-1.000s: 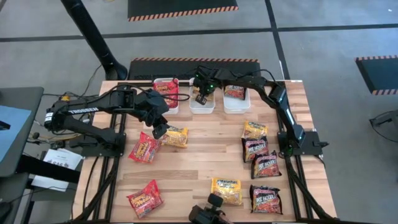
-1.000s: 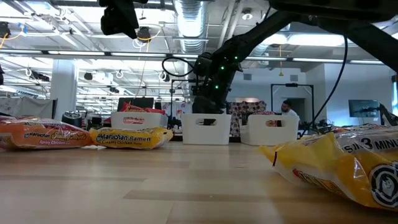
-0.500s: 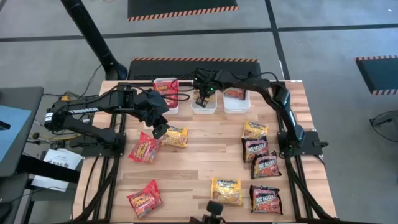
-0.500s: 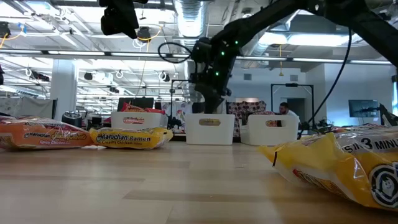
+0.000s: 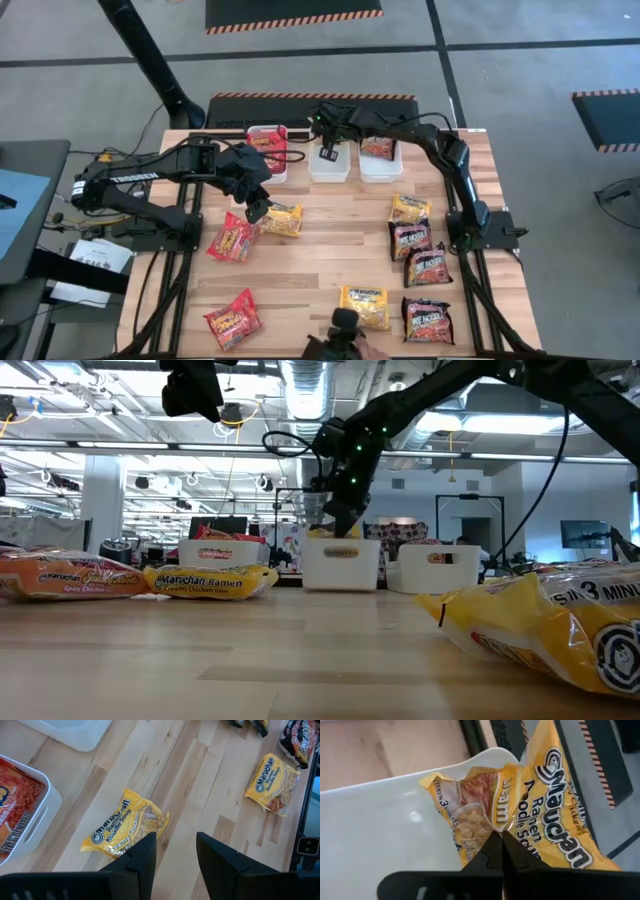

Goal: Sort Maruchan noodles
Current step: Put the yellow noodle pack into the middle white bin

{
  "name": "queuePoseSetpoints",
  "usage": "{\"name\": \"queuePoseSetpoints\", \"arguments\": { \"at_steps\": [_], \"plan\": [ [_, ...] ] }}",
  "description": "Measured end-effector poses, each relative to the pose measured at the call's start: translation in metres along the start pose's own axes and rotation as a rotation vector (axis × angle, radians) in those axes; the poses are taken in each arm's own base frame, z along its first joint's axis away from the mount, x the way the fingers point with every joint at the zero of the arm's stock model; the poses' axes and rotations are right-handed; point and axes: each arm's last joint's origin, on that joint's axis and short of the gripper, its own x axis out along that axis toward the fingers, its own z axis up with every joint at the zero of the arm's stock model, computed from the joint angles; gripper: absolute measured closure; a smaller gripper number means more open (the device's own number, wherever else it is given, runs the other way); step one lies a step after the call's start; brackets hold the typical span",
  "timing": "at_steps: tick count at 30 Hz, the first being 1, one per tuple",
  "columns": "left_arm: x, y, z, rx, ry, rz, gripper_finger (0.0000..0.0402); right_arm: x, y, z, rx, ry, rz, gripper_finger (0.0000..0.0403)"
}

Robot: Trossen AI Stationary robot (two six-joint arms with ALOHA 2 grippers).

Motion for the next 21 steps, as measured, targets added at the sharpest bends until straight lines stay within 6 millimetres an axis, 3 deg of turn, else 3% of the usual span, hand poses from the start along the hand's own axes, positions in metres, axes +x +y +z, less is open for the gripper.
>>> {"name": "queuePoseSetpoints", "arguments": {
  "at_steps": [7, 14, 21],
  "plan": [
    [0.000, 0.000, 0.000, -0.001, 0.000, 0.000, 0.0276, 0.002, -0.013, -0.003, -0.008, -0.013, 0.003, 0.0391],
    [0.000, 0.000, 0.000, 0.004, 0.000, 0.000, 0.0276, 0.000, -0.006, 0.000, -0.020, -0.026, 0.025, 0.0385],
    [0.000, 0.000, 0.000, 0.004, 0.000, 0.000, 0.0276, -0.003, 0.004, 0.004, -0.039, -0.032, 0.018, 0.0333]
  ]
}}
